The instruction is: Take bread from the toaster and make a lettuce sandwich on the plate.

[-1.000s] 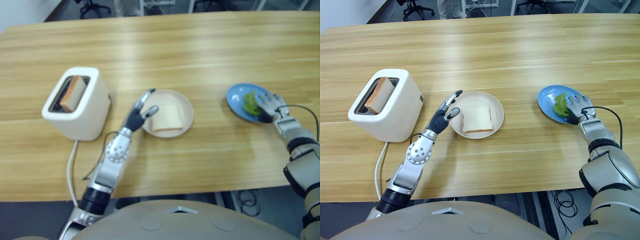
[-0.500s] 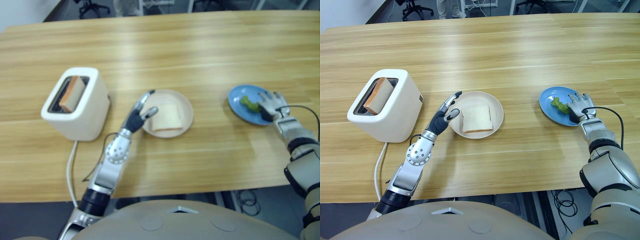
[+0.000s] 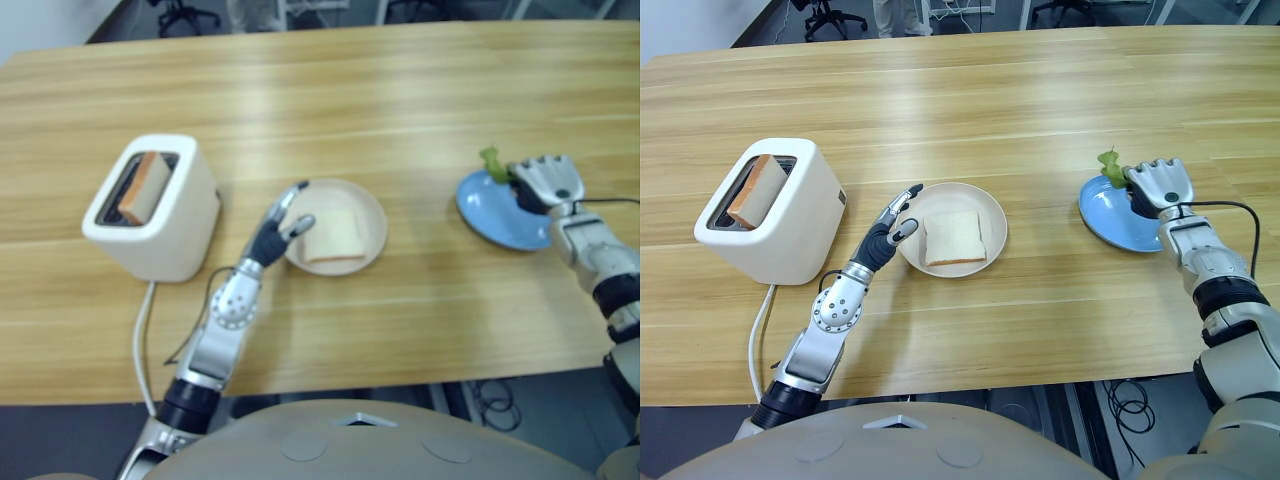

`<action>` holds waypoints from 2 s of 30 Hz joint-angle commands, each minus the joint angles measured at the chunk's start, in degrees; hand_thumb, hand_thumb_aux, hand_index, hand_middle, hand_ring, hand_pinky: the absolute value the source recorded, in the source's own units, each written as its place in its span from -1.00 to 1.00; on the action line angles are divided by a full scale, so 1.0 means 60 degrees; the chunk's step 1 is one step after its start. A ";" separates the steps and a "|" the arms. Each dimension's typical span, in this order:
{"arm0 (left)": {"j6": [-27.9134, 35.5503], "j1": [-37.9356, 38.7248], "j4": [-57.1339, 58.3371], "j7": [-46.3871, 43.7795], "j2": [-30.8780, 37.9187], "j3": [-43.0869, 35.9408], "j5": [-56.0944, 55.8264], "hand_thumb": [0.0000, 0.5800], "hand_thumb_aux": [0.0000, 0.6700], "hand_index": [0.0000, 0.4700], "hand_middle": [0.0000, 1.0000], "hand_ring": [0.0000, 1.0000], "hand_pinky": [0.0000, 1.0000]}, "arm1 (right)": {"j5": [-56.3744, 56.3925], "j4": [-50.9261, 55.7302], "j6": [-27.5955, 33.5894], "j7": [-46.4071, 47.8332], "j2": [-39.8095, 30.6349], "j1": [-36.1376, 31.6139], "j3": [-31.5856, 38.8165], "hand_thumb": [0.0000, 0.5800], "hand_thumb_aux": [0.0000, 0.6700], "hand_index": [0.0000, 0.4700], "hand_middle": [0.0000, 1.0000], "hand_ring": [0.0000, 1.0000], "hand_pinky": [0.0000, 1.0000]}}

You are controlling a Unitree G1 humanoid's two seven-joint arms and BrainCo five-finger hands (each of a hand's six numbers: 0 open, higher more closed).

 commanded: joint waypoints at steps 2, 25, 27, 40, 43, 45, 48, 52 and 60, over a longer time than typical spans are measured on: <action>-0.0073 -0.0036 0.0283 0.0097 -0.0020 0.0048 0.0041 -1.00 -1.00 -1.00 -1.00 -1.00 -1.00 | -0.0051 -0.2533 0.0465 0.0854 0.0057 0.0501 -0.0521 1.00 1.00 0.96 1.00 1.00 1.00; -0.0278 -0.0635 0.0793 0.0325 -0.0096 0.0652 -0.0310 -1.00 -1.00 -1.00 -1.00 -1.00 -1.00 | -0.1701 -0.1777 -0.0384 0.1911 0.4373 0.0239 0.2024 1.00 1.00 0.96 1.00 1.00 1.00; -0.0292 -0.0636 0.0852 0.0345 -0.0119 0.0620 -0.0295 -1.00 -1.00 -1.00 -1.00 -1.00 -1.00 | -0.1738 -0.1702 -0.0414 0.1881 0.4466 0.0251 0.2113 1.00 1.00 0.96 1.00 1.00 1.00; -0.0401 -0.0645 0.1126 0.0455 -0.0144 0.0520 -0.0133 -1.00 -1.00 -1.00 -1.00 -1.00 -1.00 | -0.1826 -0.2969 -0.0471 0.2301 0.4489 0.0847 0.2229 1.00 1.00 0.96 1.00 1.00 1.00; -0.0451 -0.0629 0.1204 0.0502 -0.0136 0.0486 -0.0070 -1.00 -1.00 -1.00 -1.00 -1.00 -1.00 | -0.1888 -0.3334 -0.0388 0.2354 0.4456 0.0910 0.2150 1.00 1.00 0.96 1.00 1.00 1.00; -0.0481 -0.0620 0.1245 0.0525 -0.0137 0.0477 -0.0032 -1.00 -1.00 -1.00 -1.00 -1.00 -1.00 | -0.1940 -0.3529 -0.0319 0.2387 0.4430 0.0916 0.2087 1.00 1.00 0.96 1.00 1.00 1.00; -0.0504 -0.0598 0.1271 0.0552 -0.0147 0.0462 0.0028 -1.00 -1.00 -1.00 -1.00 -1.00 -1.00 | -0.2027 -0.3812 -0.0209 0.2418 0.4357 0.0930 0.1988 1.00 1.00 0.96 1.00 1.00 1.00; -0.0543 -0.0580 0.1333 0.0561 -0.0146 0.0440 0.0057 -1.00 -1.00 -1.00 -1.00 -1.00 -1.00 | -0.2083 -0.4205 -0.0091 0.2506 0.4243 0.0976 0.1848 1.00 1.00 0.96 1.00 1.00 1.00; -0.0545 -0.0546 0.1391 0.0598 -0.0123 0.0409 0.0059 -1.00 -1.00 -1.00 -1.00 -1.00 -1.00 | -0.2187 -0.4534 -0.0049 0.2751 0.4387 0.0976 0.1927 1.00 1.00 0.96 1.00 1.00 1.00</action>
